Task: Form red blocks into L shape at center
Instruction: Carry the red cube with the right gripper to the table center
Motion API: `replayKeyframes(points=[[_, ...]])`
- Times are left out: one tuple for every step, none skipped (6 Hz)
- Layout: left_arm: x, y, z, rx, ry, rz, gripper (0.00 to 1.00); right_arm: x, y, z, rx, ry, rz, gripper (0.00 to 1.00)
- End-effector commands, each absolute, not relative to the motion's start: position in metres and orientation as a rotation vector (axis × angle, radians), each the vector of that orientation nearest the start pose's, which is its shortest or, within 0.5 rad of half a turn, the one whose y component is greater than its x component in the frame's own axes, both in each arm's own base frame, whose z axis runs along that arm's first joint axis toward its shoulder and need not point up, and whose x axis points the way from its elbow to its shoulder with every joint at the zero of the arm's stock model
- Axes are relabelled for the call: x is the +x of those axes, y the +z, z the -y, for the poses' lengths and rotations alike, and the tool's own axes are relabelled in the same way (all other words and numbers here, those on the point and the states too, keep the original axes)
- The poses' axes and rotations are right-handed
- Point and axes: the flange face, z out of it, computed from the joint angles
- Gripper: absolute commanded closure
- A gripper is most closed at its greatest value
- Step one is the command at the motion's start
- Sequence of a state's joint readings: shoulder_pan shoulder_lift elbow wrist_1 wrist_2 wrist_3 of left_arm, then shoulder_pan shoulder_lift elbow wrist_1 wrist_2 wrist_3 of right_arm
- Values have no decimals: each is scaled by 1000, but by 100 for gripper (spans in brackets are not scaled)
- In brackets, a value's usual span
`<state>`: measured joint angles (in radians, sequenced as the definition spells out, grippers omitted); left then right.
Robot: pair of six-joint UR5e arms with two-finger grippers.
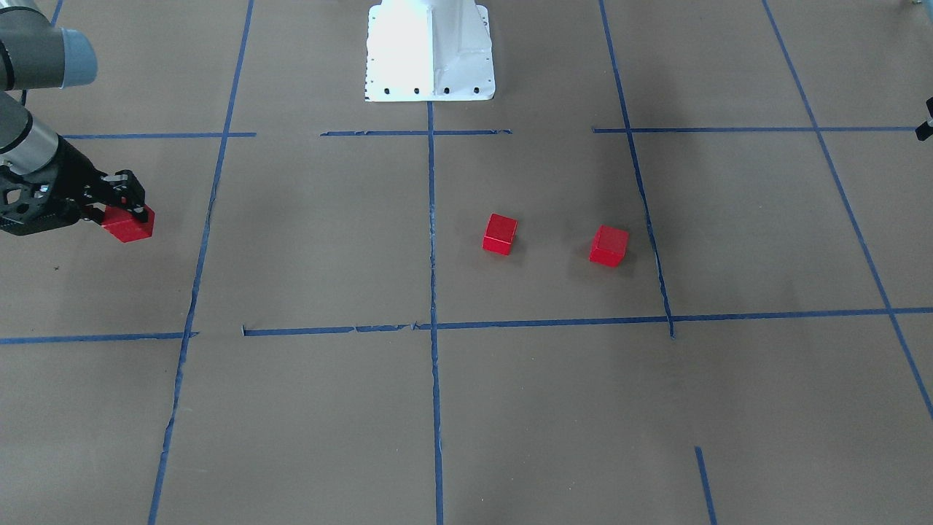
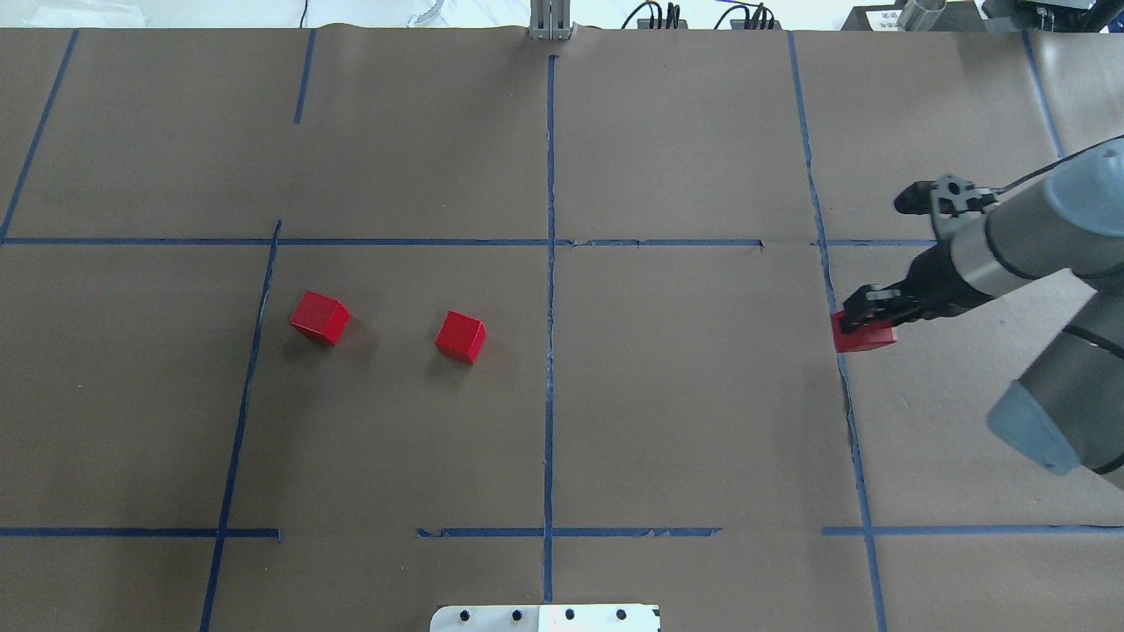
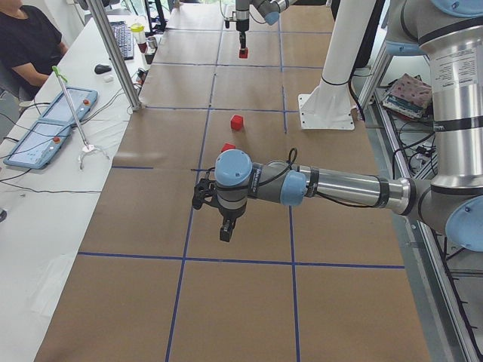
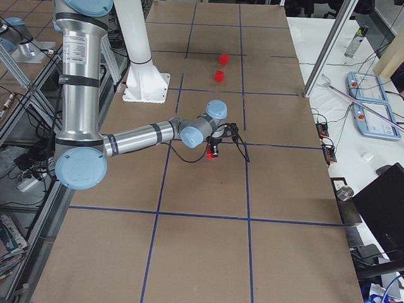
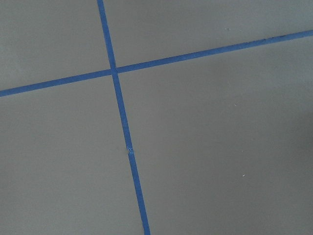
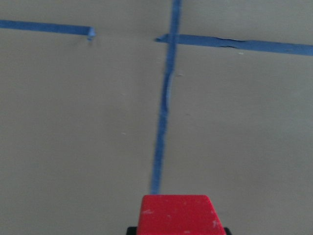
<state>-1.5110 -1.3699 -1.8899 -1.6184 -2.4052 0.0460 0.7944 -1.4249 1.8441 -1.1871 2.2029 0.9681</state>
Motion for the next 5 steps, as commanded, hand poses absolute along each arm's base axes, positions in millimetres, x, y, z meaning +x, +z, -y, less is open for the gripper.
replayKeyframes(points=[[-35,583,417,149,168,-834,0,-455,290,431,-35,-12,977,100],[-35,582,417,150,169,-836,0,-502,254,435,-50,7,946,100],[-35,583,416,147,167,-836,0,-540,236,441,-79,50,933,100],[-34,582,416,150,167,-838,0,-573,226,448,-77,53,905,100],[-35,580,417,153,167,-837,0,-577,222,446,-78,52,905,100]])
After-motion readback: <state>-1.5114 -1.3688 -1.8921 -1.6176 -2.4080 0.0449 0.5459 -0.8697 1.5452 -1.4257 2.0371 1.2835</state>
